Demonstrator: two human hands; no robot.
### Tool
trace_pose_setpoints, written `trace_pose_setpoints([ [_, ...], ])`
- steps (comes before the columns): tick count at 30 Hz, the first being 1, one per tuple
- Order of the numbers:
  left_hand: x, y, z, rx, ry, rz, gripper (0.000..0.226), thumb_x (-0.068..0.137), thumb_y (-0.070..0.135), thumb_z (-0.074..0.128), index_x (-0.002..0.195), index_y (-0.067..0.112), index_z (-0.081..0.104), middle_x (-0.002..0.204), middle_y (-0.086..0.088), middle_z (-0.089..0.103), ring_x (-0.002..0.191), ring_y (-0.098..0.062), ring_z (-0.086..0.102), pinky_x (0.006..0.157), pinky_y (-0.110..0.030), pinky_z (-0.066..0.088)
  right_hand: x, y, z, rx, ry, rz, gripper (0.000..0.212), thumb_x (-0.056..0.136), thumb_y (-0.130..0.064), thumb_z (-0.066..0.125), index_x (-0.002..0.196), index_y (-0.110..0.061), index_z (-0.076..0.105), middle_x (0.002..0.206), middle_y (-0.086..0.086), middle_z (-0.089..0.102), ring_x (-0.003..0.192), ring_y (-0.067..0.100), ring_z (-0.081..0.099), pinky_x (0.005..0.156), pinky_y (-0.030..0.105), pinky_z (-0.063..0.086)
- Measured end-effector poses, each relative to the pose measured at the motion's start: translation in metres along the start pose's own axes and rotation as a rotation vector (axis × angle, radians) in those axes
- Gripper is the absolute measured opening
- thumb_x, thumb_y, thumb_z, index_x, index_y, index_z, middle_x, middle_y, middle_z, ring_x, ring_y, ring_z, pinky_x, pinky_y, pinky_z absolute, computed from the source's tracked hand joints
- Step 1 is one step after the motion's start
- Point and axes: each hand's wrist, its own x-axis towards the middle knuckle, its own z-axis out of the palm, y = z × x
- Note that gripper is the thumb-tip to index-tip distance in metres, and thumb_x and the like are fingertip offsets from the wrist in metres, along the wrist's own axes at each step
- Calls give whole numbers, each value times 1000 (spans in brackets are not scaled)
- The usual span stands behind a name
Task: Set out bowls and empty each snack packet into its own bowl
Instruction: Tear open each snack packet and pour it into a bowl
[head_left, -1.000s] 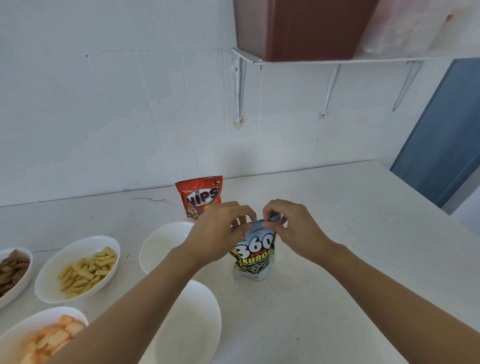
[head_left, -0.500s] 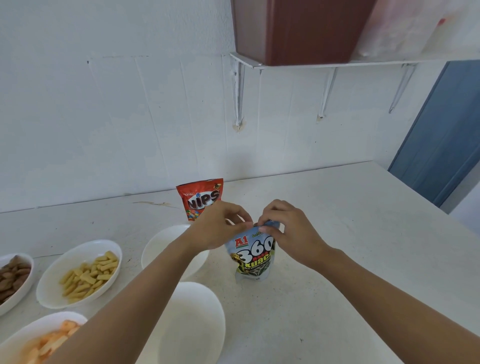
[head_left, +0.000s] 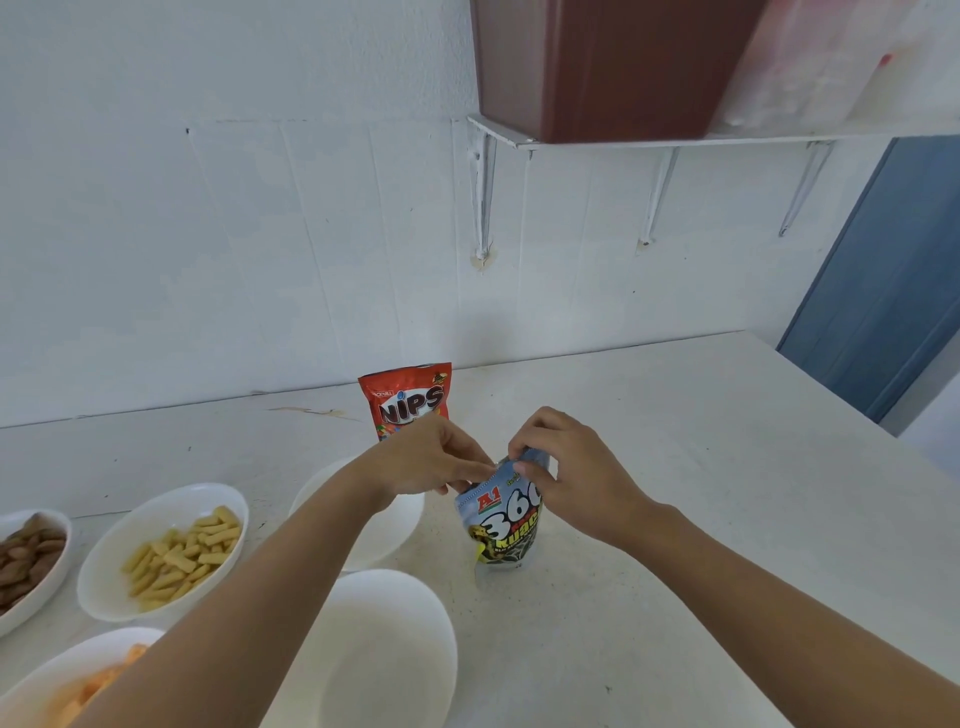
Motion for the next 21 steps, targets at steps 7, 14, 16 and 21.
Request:
trace_pose_setpoints([
  [7,-3,1,-2,57,65,65,15,92,28,72,91,17,82,78,4,78,65,-3,66,58,-18,48,0,-10,9,113,-6,24,10,86,-27,74,89,-32,66,100,-13,54,102,7,49,87,35,49],
  [14,-6,-3,-1,152,157,151,8,89,25,74,87,22,81,75,11,76,68,-3,69,70,-21,57,-2,-17,6,84,-60,1,7,88,-24,72,91,-27,67,107,-12,53,108,7,42,88,30,48],
  [16,-9,-2,1,172,175,176,8,89,23,75,89,19,82,75,11,76,66,-2,69,70,-21,59,-2,-17,6,84,-70,-22,6,88,-26,72,93,-26,69,109,-14,53,111,5,41,90,29,47],
  [21,-15,-2,2,245,213,191,10,90,22,73,92,17,82,79,7,77,69,-4,71,67,-22,61,0,-20,8,59,-84,-20,10,89,-29,70,96,-23,69,111,-12,48,111,4,38,92,29,48],
])
